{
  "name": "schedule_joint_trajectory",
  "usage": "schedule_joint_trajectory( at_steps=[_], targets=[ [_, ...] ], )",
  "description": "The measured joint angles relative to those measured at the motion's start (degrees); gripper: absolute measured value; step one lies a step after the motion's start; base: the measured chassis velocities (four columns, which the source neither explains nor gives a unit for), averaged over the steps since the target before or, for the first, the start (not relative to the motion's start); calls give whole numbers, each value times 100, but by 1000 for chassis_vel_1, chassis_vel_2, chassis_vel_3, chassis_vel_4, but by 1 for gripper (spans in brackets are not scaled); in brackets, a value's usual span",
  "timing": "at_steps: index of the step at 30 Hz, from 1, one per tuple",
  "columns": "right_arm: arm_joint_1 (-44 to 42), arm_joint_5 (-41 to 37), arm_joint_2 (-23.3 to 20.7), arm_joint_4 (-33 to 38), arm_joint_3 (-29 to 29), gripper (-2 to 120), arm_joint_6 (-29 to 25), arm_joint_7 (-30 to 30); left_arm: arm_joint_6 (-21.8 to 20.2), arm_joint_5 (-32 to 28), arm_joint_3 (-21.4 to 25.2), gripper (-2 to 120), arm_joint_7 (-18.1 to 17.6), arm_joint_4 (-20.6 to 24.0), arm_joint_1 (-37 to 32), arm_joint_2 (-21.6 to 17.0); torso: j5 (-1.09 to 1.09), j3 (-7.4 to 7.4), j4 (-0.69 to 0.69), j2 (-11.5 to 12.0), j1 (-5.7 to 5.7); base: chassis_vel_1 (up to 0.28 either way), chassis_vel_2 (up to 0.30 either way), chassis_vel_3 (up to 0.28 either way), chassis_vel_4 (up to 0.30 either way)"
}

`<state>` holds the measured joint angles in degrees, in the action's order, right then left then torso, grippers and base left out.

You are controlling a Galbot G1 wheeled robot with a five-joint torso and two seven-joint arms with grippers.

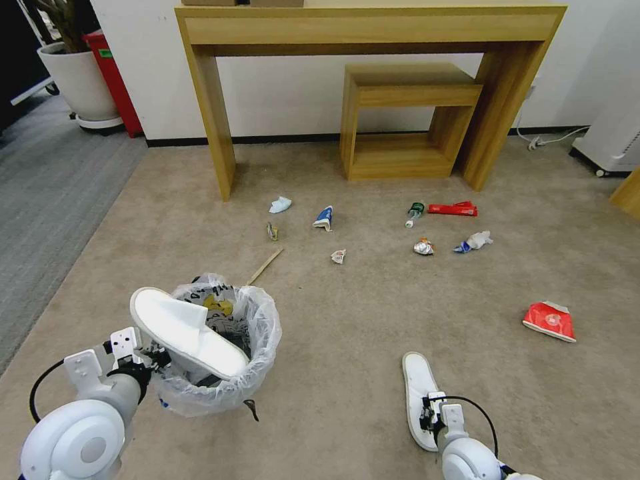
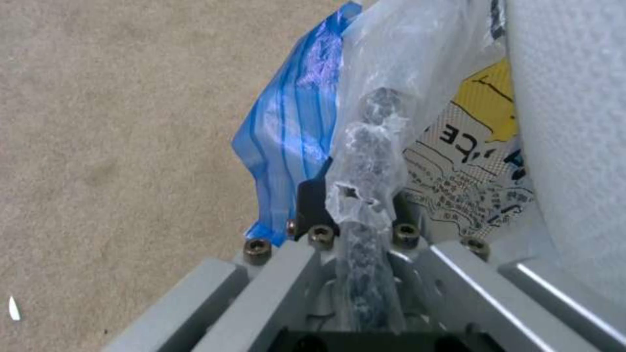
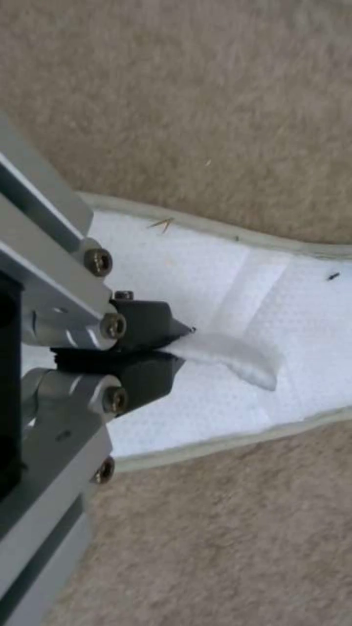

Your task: Pick up the trash bin and place the garbage on the floor into it.

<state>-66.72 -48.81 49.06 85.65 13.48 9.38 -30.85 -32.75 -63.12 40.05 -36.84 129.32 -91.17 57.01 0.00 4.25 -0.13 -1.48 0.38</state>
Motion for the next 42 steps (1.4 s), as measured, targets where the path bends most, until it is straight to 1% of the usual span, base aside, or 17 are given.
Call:
schedule_joint_trajectory(
  at_steps=[7, 9, 10, 13, 14, 17, 21, 24, 25, 30, 33, 34, 36, 37, 39, 40, 42],
  targets=[
    [-170, 233, -99, 330, -308, 0, -643, 459, 10, 5, 38, 0, 5, -23, -13, -9, 1, 0, 0, 0, 0, 0, 0, 0, 0],
    [-215, 322, -229, 692, -522, 0, -1019, 766, 11, 11, 41, 0, 5, -23, -18, -5, 0, 0, 0, 0, 0, 0, 0, 0, 0],
    [-215, 322, -229, 692, -522, 0, -1019, 766, 11, 11, 41, 0, 5, -23, -18, -5, 0, 0, 0, 0, 0, 0, 0, 0, 0],
    [-105, 363, -474, 1392, -733, 0, -1416, 1169, 11, 15, 38, 0, 5, 21, -23, 11, 0, 0, 0, 0, 0, 0, 0, 0, 0],
    [-105, 363, -474, 1392, -733, 0, -1416, 1169, 11, 15, 38, 0, 5, 21, -23, 11, 0, 0, 0, 0, 0, 0, 0, 0, 0],
    [268, 298, -737, 2074, -812, 0, -1659, 1539, -1, 17, 26, 0, -6, 65, -26, 27, 0, 0, 0, 0, 0, 0, 0, 0, 0],
    [638, 82, -943, 2536, -766, 0, -1799, 1837, -11, 18, 15, 0, -18, 99, -27, 32, -1, 0, 1, 0, 0, 0, 0, 0, 0],
    [1193, -141, -1114, 2936, -510, 0, -2033, 2296, -25, 18, 13, 0, -37, 132, -18, 30, -1, 0, 1, 0, 0, 0, 0, 0, 0],
    [1193, -141, -1114, 2936, -510, 0, -2033, 2296, -25, 18, 13, 0, -37, 132, -18, 30, -1, 0, 1, 0, 0, 0, 0, 0, 0],
    [2103, -487, -1172, 3248, 38, 0, -2347, 2837, -42, -6, 12, 0, -71, 183, 5, 29, 0, 0, 0, 0, 0, 0, 0, 0, 0],
    [2855, -589, -1036, 3274, 578, 0, -2575, 3102, -57, -22, 16, 0, -93, 230, 2, 41, 0, 0, 1, 0, 0, 0, 0, 0, 0],
    [2855, -589, -1036, 3274, 578, 0, -2575, 3102, -57, -22, 16, 0, -93, 230, 2, 41, 0, 0, 1, 0, 0, 0, 0, 0, 0],
    [3258, -632, -868, 3274, 980, 0, -2655, 3242, -75, -44, 30, 0, -114, 291, -18, 57, 0, 0, 1, 0, -1, 0, 0, 0, 0],
    [3258, -632, -868, 3274, 980, 0, -2655, 3242, -75, -44, 30, 0, -114, 291, -18, 57, 0, 0, 1, 0, -1, 0, 0, 0, 0],
    [3547, -629, -678, 3262, 1389, 0, -2693, 3310, -82, -51, 48, 0, -126, 347, -43, 78, 0, 0, 0, 0, -1, 0, 0, 0, 0],
    [3547, -629, -678, 3262, 1389, 0, -2693, 3310, -82, -51, 48, 0, -126, 347, -43, 78, 0, 0, 0, 0, -1, 0, 0, 0, 0],
    [3748, -604, -540, 3215, 1741, 0, -2716, 3321, -89, -52, 70, 0, -138, 380, -64, 95, 0, 0, 0, 0, -1, 0, 0, 0, 0]
  ],
)
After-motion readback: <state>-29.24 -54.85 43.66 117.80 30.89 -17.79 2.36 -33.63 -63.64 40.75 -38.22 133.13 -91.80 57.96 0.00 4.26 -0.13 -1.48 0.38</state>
